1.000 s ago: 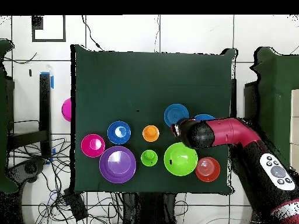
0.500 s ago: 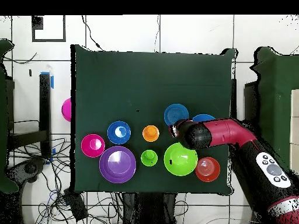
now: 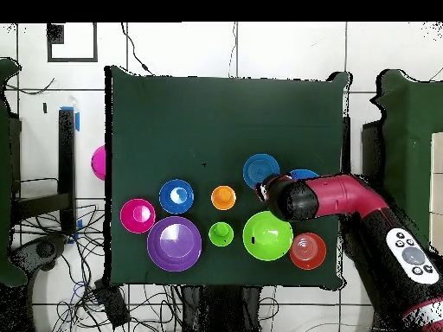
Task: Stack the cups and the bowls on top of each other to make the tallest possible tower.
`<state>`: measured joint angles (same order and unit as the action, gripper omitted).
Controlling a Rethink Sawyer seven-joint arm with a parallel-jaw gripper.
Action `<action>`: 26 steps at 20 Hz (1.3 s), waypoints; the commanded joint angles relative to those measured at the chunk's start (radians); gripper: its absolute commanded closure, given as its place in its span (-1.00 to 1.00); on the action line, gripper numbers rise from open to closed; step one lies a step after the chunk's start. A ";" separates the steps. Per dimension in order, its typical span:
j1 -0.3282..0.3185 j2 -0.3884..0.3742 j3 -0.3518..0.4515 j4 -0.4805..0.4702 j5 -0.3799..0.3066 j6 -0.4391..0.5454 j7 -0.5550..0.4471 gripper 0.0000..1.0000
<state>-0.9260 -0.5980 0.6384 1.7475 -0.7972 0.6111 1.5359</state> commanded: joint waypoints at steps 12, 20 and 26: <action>-0.001 -0.036 0.015 0.048 -0.031 0.043 -0.167 -1.00; 0.014 0.045 -0.025 0.032 -0.082 -0.010 -0.122 -1.00; 0.062 0.086 -0.106 -0.002 -0.107 -0.048 0.013 -1.00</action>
<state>-0.9189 -0.5886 0.6102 1.7480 -0.7972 0.6103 1.5359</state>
